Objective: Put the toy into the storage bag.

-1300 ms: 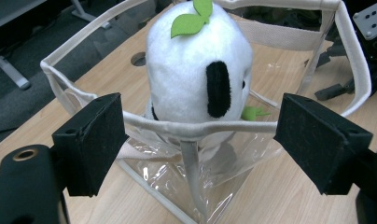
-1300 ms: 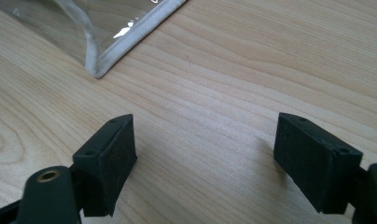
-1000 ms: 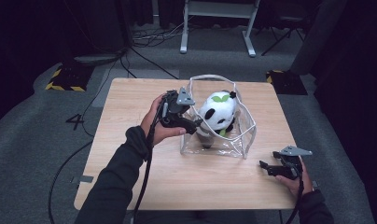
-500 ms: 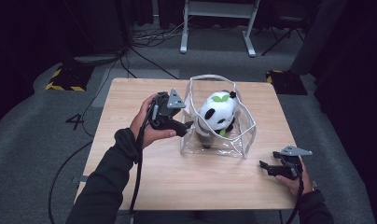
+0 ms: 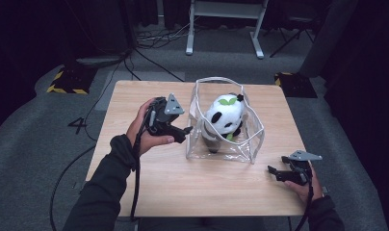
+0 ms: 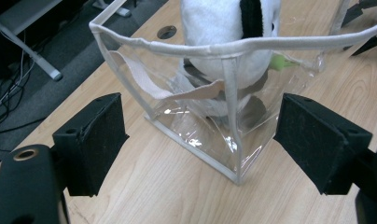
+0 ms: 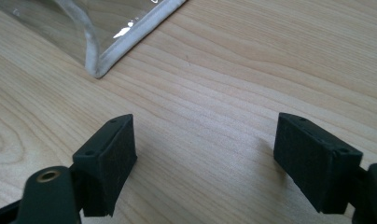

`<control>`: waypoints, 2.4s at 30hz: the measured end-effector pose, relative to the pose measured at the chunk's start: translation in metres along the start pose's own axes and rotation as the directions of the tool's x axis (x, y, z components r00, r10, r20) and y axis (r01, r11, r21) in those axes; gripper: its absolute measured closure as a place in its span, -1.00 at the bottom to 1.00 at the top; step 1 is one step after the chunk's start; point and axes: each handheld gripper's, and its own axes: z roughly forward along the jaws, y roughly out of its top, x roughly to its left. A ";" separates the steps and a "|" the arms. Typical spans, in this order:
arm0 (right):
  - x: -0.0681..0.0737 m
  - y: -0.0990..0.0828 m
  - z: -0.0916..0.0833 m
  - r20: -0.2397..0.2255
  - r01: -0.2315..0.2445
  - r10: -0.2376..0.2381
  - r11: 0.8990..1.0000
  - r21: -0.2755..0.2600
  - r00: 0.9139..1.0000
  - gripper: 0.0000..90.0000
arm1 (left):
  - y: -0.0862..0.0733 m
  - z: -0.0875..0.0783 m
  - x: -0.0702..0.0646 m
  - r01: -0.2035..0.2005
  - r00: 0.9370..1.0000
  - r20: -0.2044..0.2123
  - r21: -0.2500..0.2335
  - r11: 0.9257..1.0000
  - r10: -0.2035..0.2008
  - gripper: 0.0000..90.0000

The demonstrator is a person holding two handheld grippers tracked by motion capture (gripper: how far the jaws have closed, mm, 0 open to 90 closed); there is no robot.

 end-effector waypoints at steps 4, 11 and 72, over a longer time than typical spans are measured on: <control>0.000 0.000 0.000 0.000 0.000 0.000 1.000 0.000 1.000 -0.53 | -0.006 -0.002 0.001 -0.004 1.000 -0.007 0.014 1.000 0.004 -0.64; 0.000 0.000 0.000 -0.001 -0.001 0.001 1.000 -0.001 1.000 -0.53 | -0.015 0.000 -0.001 -0.014 0.999 -0.031 0.043 0.999 0.015 -0.64; 0.000 0.000 0.000 0.000 0.000 0.000 1.000 0.000 1.000 -0.53 | -0.143 0.016 0.001 0.058 0.995 -0.098 0.259 0.964 -0.033 -0.63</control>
